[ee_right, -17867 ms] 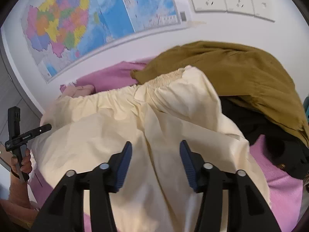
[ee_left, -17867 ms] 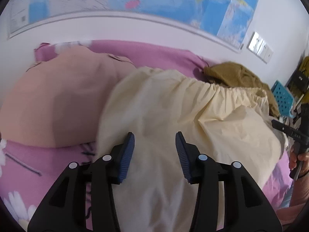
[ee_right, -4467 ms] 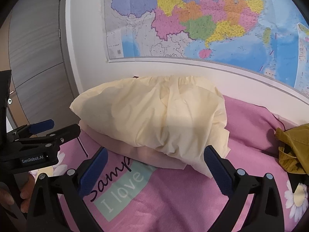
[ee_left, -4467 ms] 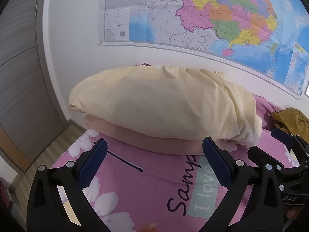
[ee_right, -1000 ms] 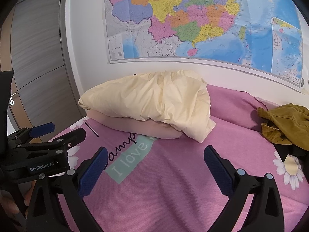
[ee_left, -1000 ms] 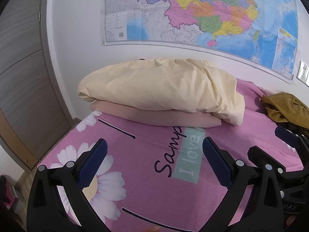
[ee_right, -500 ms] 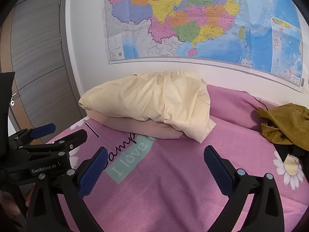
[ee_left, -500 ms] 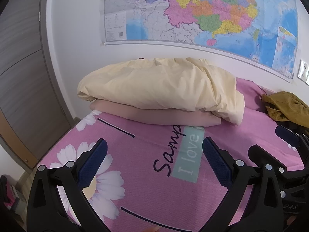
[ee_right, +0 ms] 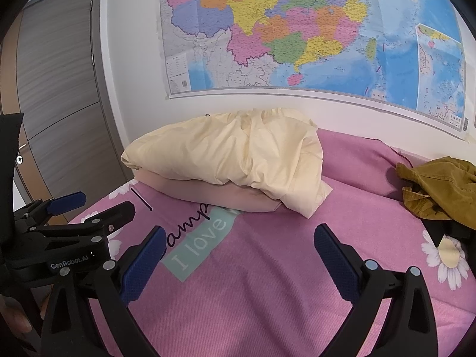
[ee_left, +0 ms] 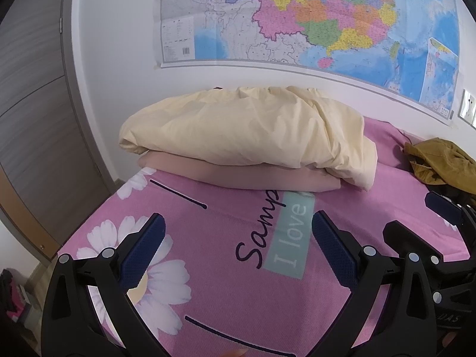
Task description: Fold large clothes
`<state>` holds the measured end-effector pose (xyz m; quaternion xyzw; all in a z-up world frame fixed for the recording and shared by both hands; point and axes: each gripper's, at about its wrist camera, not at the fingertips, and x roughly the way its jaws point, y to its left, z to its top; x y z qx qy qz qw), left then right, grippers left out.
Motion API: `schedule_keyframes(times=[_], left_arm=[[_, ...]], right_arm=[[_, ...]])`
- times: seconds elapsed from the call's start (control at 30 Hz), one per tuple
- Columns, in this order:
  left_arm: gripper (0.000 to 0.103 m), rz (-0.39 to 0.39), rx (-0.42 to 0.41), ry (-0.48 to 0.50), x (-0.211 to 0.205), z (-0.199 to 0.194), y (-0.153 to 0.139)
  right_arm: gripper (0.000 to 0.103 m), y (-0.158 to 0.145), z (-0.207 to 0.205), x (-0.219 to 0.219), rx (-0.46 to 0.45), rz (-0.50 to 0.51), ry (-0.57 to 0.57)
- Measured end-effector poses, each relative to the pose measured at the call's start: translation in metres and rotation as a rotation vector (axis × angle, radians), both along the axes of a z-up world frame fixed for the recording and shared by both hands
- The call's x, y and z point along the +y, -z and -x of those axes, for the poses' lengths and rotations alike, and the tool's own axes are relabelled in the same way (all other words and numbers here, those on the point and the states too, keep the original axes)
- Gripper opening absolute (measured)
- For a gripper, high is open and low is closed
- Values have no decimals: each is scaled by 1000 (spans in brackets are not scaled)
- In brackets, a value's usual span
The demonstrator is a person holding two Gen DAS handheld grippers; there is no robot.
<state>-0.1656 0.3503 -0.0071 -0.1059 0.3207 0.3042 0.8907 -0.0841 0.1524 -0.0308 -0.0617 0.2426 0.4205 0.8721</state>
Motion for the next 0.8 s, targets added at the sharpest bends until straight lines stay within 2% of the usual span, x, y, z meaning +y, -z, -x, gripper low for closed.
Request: schedule_keyframes(times=[0.5, 0.67, 0.8], left_arm=[[97, -2, -1, -5, 0, 3, 2], [97, -28, -15, -17, -4, 6, 2], [97, -3, -2, -8, -6, 3, 4]], right_arm=[[97, 2, 1, 0, 1, 4, -6], [97, 2, 3, -1, 1, 4, -8], [97, 3, 3, -3, 4, 4, -1]])
